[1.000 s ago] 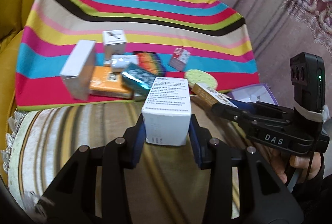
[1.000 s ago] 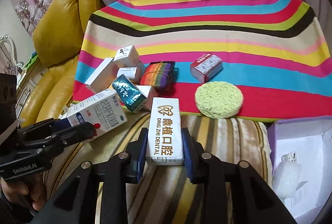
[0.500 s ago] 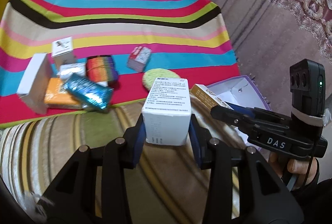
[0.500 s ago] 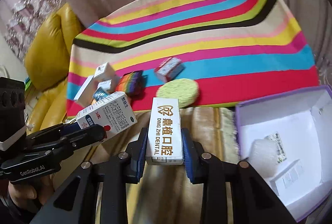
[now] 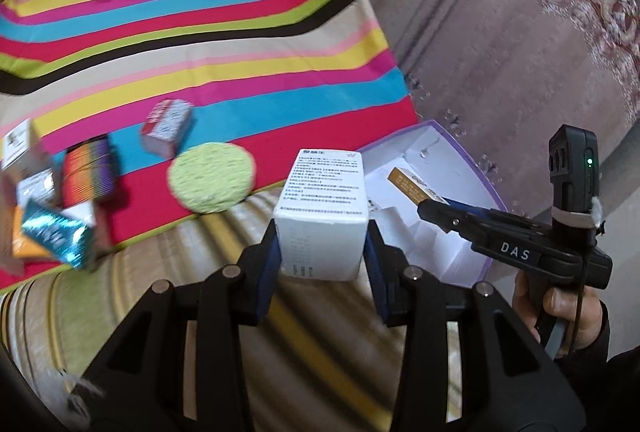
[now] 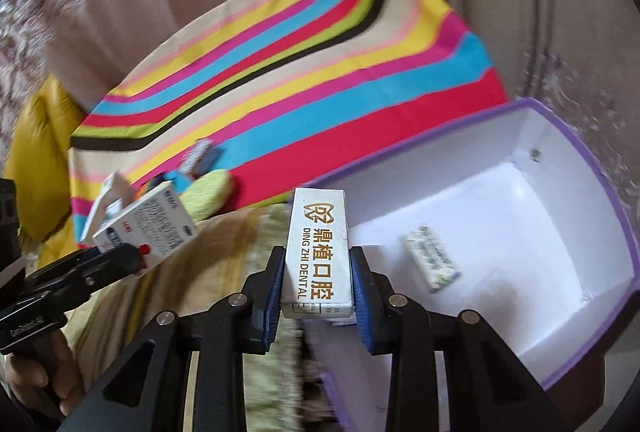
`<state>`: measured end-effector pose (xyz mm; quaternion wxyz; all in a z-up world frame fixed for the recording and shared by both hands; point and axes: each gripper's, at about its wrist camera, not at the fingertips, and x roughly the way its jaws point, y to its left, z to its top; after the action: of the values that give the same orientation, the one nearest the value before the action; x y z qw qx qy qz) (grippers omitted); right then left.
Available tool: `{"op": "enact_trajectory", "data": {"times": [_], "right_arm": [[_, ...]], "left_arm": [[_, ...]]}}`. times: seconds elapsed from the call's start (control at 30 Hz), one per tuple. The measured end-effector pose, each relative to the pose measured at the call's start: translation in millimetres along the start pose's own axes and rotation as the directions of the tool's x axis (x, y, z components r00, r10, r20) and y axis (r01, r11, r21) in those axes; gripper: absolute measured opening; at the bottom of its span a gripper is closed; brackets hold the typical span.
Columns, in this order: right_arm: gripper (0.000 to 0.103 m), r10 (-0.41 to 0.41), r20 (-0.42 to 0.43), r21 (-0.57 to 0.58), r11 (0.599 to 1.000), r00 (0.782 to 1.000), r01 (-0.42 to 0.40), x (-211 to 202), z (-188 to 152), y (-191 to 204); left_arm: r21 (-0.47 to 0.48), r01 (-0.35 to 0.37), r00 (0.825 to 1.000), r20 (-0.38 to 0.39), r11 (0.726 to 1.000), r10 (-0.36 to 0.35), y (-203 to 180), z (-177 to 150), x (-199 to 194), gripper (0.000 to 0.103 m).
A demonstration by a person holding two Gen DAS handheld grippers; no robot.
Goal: Organize objects
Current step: 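Carry both boxes into the open white box and release them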
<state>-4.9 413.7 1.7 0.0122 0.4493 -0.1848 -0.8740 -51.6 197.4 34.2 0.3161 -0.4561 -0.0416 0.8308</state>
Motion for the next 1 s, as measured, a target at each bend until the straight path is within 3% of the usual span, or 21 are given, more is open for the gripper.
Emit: {"op": "enact_trajectory", "data": {"times": [0.37,0.6,0.73,1.0], "right_arm": [[0.032,-0.102,0.024,0.093,0.991,0.994,0.100,-10,-1,-49],[0.033,-0.126,0.006,0.123,0.985,0.992,0.124,-11,-3,-60],[0.033,-0.125,-0.006,0.135,0.983,0.992,0.125,-9,-3,-63],[0.034,-0.112,-0.023,0.123,0.986,0.993,0.114,-4,-3,-57]], "left_arm": [[0.030,0.043,0.991,-0.130,0.999,-0.039,-29,21,62,0.044],[0.028,0.065,0.969,-0.239,0.997,-0.056,-40,22,95,0.046],[0.012,0.080,0.969,-0.234,0.997,-0.075,-38,24,95,0.060],[-0.005,0.083,0.973,-0.217,0.997,-0.082,-34,25,93,0.062]]}}
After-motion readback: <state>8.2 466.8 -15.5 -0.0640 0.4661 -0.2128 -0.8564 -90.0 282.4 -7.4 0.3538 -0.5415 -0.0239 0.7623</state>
